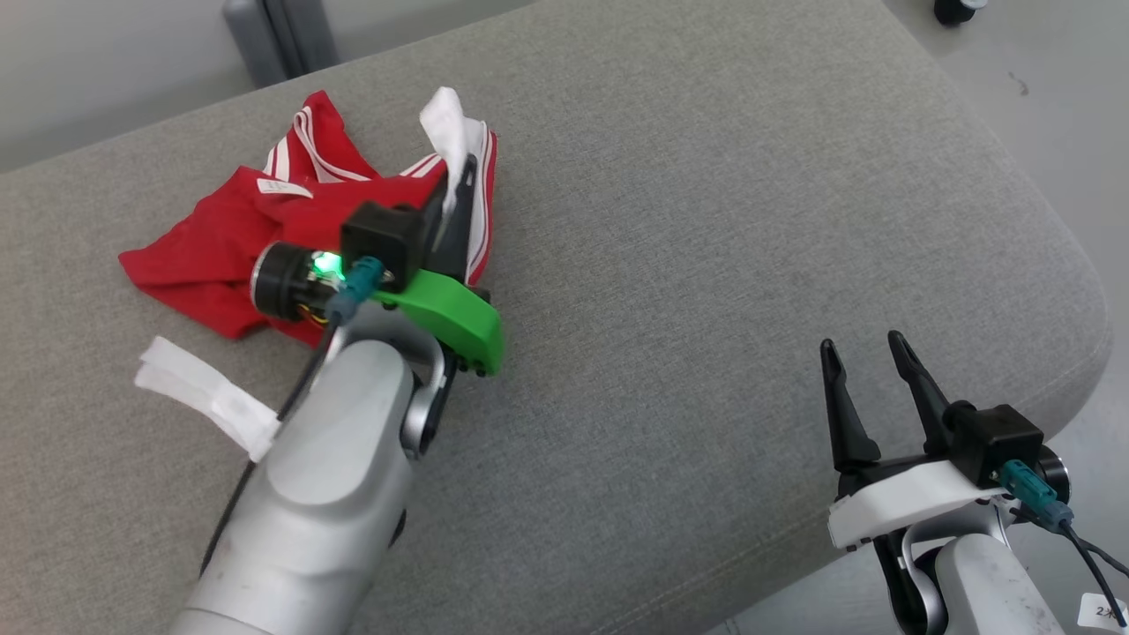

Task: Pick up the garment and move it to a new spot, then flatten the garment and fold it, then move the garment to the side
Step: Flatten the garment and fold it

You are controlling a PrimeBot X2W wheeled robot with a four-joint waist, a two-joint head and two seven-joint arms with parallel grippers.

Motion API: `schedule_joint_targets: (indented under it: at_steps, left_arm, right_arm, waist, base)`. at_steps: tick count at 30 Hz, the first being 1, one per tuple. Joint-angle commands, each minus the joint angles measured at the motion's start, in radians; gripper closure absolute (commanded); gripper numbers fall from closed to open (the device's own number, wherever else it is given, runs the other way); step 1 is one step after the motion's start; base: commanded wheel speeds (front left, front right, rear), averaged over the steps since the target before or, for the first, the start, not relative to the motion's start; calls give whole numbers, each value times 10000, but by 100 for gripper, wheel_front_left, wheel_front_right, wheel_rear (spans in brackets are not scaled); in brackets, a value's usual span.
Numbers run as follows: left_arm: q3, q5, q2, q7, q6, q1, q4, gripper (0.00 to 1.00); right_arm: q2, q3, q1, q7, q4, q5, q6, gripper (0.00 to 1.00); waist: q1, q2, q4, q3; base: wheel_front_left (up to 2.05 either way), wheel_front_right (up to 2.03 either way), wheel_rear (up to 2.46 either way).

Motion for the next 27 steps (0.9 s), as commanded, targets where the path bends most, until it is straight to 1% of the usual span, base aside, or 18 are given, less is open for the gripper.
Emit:
schedule_joint_targets:
  at_steps: [1,3,4,5,6,7,8,11,13,17,21,25,27]
  left_arm:
    - [-299,129,-3,-6,-72,215,-132,100]
    - [-994,-294,-21,-7,-67,496,-491,100]
    - [-1402,-497,-22,-5,18,585,-714,98]
    - [-1699,-647,-12,-7,105,656,-886,84]
    - [-2098,-805,-2,-7,200,757,-1063,54]
    - [-2459,-956,-2,-4,258,853,-1129,15]
    - [-2844,-1194,2,-6,268,952,-1196,0]
    - [-3810,-1800,3,-6,209,993,-1139,0]
    - [-4252,-2190,4,-2,183,1019,-1033,0]
    - [-4722,-2747,2,20,278,918,-1034,0]
    - [-4309,-3096,40,58,714,608,-1031,0]
    - [-3584,-3378,508,262,1203,65,-830,0]
    - [-3390,-3423,710,569,1306,-370,-610,0]
  right_arm:
    - [-12,15,-73,-2,-4,72,-14,0]
    - [-12,51,-94,-2,27,86,-14,0]
    - [-15,69,-92,-2,50,100,-14,0]
    - [-13,78,-90,-2,70,128,-14,0]
    - [-13,92,-87,-2,84,146,-14,0]
    - [-12,117,-78,-2,96,151,-14,0]
    - [-10,139,-65,-2,117,183,-14,0]
    - [-13,163,-33,-2,148,260,-14,0]
    - [-13,132,34,-2,149,272,-14,0]
    - [-15,-45,191,-2,124,307,-14,0]
    - [-10,-254,348,-2,68,285,-14,0]
    - [-8,-308,396,-1,70,310,-14,0]
    - [-8,-248,331,-1,82,320,-14,0]
  waist:
    - [0,0,-12,58]
    - [0,0,-51,65]
    - [0,0,-70,65]
    - [0,0,-85,67]
    - [0,0,-100,66]
    - [0,0,-116,60]
    - [0,0,-138,54]
    - [0,0,-184,35]
    - [0,0,-193,-1]
    - [0,0,-143,-71]
    - [0,0,17,-178]
    - [0,0,160,-237]
    - [0,0,193,-235]
  base:
    - [0,0,0]
    - [0,0,0]
    - [0,0,0]
    - [0,0,0]
    - [0,0,0]
    - [0,0,0]
    - [0,0,0]
    - [0,0,0]
    - [0,0,0]
    - [0,0,0]
    - [0,0,0]
    - [0,0,0]
    - [0,0,0]
